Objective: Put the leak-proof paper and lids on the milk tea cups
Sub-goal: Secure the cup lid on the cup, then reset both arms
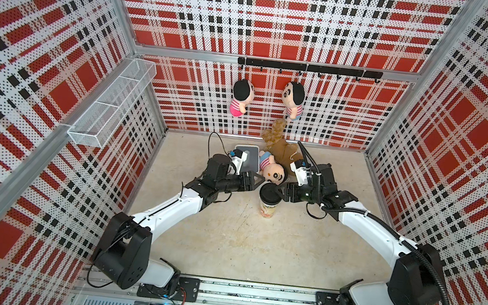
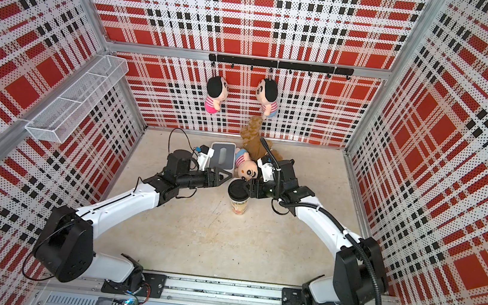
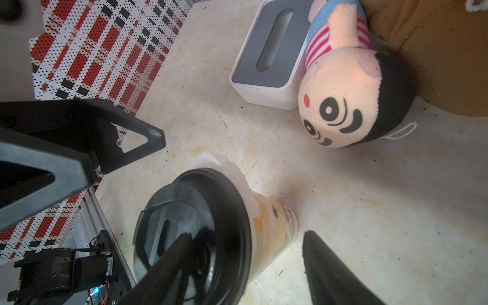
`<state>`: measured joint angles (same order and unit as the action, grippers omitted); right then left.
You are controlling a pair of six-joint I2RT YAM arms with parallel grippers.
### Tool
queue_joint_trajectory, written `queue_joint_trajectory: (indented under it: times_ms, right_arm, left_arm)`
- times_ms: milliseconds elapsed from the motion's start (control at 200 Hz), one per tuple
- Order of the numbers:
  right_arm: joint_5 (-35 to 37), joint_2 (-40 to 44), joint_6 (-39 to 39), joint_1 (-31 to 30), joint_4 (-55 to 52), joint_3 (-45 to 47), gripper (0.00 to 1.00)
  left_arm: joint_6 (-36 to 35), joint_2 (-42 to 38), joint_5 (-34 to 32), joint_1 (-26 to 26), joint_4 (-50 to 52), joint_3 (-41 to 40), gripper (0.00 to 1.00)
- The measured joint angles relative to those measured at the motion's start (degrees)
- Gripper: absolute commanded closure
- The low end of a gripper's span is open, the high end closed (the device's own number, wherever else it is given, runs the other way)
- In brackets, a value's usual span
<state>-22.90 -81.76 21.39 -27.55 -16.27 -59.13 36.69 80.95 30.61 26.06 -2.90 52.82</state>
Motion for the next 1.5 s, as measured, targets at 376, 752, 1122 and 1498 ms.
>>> queue_joint_trajectory:
  times_ms: [376,752,1122,1498]
  right_arm:
    - [0.1,-0.2,-0.8,0.1,-2.9,-3.5,0.28]
    - [7.4,4.3,-1.0,3.9,-2.9,-1.6,0.00]
    - [37.9,20.7,-2.7,16.2,13.9,24.7,0.00]
    - [45.5,4.2,-11.3,20.6,48.5,41.1,0.00]
  left_arm:
    - [-0.6,0.0,0.0,0.0,0.0,-1.4,0.31]
    - [-2.5,-7.6,-5.8,-6.4,1.7,-6.5,0.02]
    - [-13.7,-26.1,-54.9,-14.9,-7.5,-27.7,0.02]
    - [-21.5,-9.3,-43.3,-32.3,-44.2,-45.1,0.02]
